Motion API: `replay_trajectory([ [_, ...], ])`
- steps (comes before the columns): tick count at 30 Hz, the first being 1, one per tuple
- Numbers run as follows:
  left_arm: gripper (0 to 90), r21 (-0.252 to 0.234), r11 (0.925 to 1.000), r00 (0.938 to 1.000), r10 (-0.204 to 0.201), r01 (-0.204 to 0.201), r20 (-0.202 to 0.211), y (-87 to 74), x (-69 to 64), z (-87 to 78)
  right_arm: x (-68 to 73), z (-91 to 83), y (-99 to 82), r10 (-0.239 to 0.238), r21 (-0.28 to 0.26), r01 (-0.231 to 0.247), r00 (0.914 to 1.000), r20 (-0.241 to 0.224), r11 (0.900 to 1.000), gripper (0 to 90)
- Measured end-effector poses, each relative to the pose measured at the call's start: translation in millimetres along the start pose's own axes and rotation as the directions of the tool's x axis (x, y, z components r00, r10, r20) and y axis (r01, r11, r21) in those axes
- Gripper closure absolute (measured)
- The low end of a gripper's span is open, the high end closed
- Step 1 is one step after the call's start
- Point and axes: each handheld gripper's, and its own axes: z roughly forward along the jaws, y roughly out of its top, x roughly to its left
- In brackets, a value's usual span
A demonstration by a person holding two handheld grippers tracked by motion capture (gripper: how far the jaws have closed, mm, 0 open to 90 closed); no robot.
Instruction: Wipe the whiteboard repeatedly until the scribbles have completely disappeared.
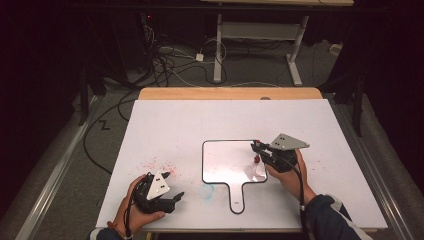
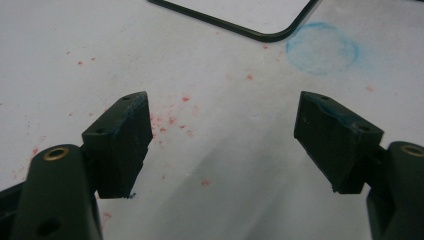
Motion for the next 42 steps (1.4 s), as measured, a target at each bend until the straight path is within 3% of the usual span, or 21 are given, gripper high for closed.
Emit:
replay_trajectory([
  [4,22.1,0.003,1.0,1.0,0.001,-0.001,0.002,0.0,0.3,0.4,4.6,-0.2,0.0,-0.003,-0.005,0.003,1.0,-0.007,1.0,81.4],
  [9,22.0,-0.001,1.0,1.0,-0.001,0.001,0.004,-0.1,0.2,0.1,17.5,2.3,1.0,0.001,-0.028,-0.003,0.9952,-0.097,0.9996,81.4],
  [11,22.0,0.0,1.0,1.0,0.0,0.0,0.004,-0.1,0.0,0.2,21.5,2.6,1.8,-0.014,-0.028,0.011,0.9946,-0.103,0.9996,81.4],
  [15,22.1,0.002,1.0,1.0,0.001,-0.001,0.007,-0.1,0.0,0.4,15.6,2.2,0.7,-0.016,-0.026,0.014,0.9972,-0.073,0.9996,81.4],
  [17,22.0,0.002,1.0,1.0,0.0,0.0,0.007,-0.2,0.1,0.5,8.8,0.7,-0.8,-0.035,-0.021,0.034,0.999,-0.03,0.9992,81.4],
  [20,22.0,0.001,1.0,1.0,-0.001,0.001,0.005,-0.2,0.3,0.5,-2.3,-3.2,-3.9,-0.017,-0.016,0.017,0.9998,0.005,0.9997,81.5],
  [25,22.0,0.006,1.0,1.0,0.003,-0.003,0.007,0.2,0.1,0.9,-4.6,-9.4,-7.0,-0.007,-0.015,0.007,1.0,0.001,0.9999,81.4],
  [28,22.1,0.002,1.0,1.0,0.005,-0.005,0.009,0.7,-0.4,0.5,0.4,-10.0,-7.2,0.017,-0.022,-0.018,0.9991,-0.04,0.9996,81.4],
  [32,22.1,0.003,1.0,0.9999,0.005,-0.005,0.011,0.4,-0.1,0.5,12.4,-10.7,-6.5,0.012,-0.029,-0.015,0.9949,-0.101,0.9994,81.4],
  [36,22.0,0.001,1.0,0.9999,0.006,-0.006,0.011,0.3,-0.3,0.3,22.1,-10.6,-5.4,-0.014,-0.036,0.01,0.991,-0.133,0.9993,81.4],
  [38,22.0,0.001,1.0,0.9999,0.007,-0.007,0.01,0.3,-0.4,0.1,21.0,-9.4,-4.5,-0.034,-0.036,0.029,0.9911,-0.129,0.9989,81.4],
  [42,22.1,0.002,1.0,0.9999,0.007,-0.007,0.01,0.3,-0.2,0.6,6.5,-6.9,-6.4,-0.046,-0.038,0.044,0.9979,-0.046,0.9983,81.4],
])
